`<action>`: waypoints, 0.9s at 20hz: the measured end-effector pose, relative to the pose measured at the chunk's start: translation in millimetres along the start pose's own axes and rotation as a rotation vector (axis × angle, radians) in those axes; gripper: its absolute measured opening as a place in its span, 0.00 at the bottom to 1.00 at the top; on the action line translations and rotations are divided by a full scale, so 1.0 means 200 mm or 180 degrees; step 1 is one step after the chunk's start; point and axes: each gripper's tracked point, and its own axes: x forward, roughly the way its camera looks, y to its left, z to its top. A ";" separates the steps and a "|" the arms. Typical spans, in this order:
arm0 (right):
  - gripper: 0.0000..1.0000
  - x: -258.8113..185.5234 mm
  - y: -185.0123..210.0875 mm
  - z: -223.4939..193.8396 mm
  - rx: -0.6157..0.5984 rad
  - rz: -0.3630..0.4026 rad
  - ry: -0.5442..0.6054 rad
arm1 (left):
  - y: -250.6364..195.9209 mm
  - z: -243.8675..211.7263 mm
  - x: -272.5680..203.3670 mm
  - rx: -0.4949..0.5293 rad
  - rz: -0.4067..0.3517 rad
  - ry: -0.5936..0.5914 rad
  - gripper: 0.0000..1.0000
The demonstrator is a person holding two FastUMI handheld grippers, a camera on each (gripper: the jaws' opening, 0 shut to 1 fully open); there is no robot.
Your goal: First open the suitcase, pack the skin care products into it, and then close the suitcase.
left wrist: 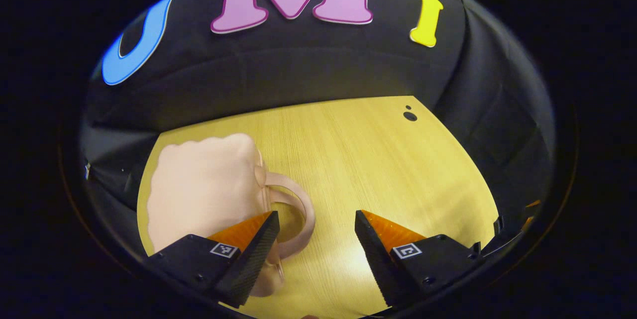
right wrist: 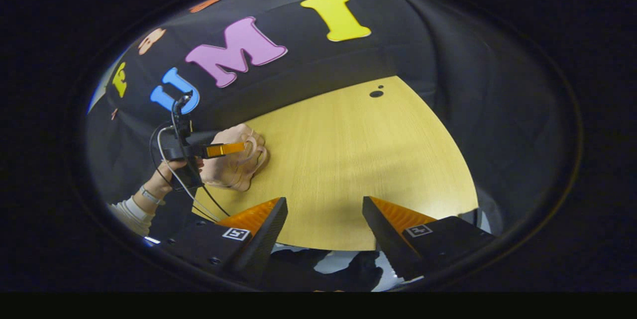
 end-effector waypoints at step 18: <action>0.97 -0.54 0.58 0.91 -0.0984 -0.0330 -0.2641 | -0.38 0.45 -1.34 0.0115 0.0237 -0.2228 0.98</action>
